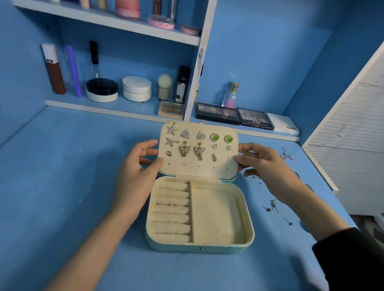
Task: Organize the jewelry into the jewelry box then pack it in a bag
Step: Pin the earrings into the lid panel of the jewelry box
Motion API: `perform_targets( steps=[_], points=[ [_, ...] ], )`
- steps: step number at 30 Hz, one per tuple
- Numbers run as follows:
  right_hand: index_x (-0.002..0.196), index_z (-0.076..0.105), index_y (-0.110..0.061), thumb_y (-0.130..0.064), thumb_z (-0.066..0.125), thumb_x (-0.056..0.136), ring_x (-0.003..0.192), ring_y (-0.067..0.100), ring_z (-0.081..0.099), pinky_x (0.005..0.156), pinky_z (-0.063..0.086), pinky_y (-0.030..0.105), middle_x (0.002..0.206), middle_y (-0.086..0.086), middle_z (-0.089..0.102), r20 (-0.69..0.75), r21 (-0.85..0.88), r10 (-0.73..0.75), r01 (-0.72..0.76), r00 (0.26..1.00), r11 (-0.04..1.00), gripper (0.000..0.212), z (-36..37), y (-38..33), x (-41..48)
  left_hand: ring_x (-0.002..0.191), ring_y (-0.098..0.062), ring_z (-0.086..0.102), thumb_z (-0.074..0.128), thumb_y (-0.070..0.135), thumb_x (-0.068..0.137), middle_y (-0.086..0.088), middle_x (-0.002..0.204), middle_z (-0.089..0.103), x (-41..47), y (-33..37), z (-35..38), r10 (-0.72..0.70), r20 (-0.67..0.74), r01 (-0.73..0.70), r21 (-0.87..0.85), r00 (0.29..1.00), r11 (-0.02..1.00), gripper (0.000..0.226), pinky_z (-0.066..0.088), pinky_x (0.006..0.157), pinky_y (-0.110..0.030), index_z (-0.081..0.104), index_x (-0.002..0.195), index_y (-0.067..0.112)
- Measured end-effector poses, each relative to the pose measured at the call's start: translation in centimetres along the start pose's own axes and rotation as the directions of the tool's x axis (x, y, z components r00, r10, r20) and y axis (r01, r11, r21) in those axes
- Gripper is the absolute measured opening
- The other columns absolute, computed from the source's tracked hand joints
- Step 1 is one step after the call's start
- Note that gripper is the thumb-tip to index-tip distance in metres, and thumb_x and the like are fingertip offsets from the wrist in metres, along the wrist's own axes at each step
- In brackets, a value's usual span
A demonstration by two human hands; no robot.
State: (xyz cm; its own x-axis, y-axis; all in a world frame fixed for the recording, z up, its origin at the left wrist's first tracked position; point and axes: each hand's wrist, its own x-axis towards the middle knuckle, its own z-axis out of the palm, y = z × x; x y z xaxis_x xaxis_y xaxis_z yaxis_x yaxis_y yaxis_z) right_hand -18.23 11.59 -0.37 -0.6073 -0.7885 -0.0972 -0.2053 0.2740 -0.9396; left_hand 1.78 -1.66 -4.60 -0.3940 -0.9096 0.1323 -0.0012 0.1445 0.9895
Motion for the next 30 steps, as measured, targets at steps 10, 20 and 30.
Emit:
perform_targets(
  steps=[10,20,30],
  points=[
    [0.111,0.063,-0.018,-0.009,0.059,0.089,0.078,0.018,0.061,0.073,0.046,0.029,0.092,0.012,0.068,0.138,-0.089,0.006,0.007,0.99,0.996,0.024,-1.6,-0.1,-1.1,0.078,-0.008,0.054,0.062,0.0,0.087,0.008,0.092,0.061,0.3,0.1,0.0,-0.071,0.073,0.077,-0.089,0.995,0.993,0.035,0.047,0.069,-0.017,0.061,0.107,0.029],
    [0.084,0.065,-0.028,-0.022,0.067,0.083,0.069,0.018,0.057,0.069,0.052,0.035,0.077,0.002,0.064,0.107,-0.702,-0.026,0.094,0.994,0.706,0.007,-5.3,1.2,-3.1,0.077,-0.004,0.058,0.062,-0.001,0.086,0.005,0.094,0.064,0.4,0.1,-0.2,-0.083,0.099,0.095,-0.133,0.992,0.986,0.038,0.04,0.055,-0.011,0.059,0.11,0.028],
    [0.081,0.069,-0.028,-0.034,0.077,0.072,0.076,0.008,0.059,0.075,0.05,0.029,0.075,-0.01,0.064,0.222,-0.904,0.29,0.085,0.931,0.42,0.013,-7.7,0.7,-5.5,0.073,-0.003,0.055,0.06,-0.007,0.084,0.005,0.088,0.062,0.5,0.0,-0.1,-0.066,0.112,0.085,-0.174,0.992,0.981,0.04,0.04,0.047,-0.005,0.058,0.108,0.025]
  ],
)
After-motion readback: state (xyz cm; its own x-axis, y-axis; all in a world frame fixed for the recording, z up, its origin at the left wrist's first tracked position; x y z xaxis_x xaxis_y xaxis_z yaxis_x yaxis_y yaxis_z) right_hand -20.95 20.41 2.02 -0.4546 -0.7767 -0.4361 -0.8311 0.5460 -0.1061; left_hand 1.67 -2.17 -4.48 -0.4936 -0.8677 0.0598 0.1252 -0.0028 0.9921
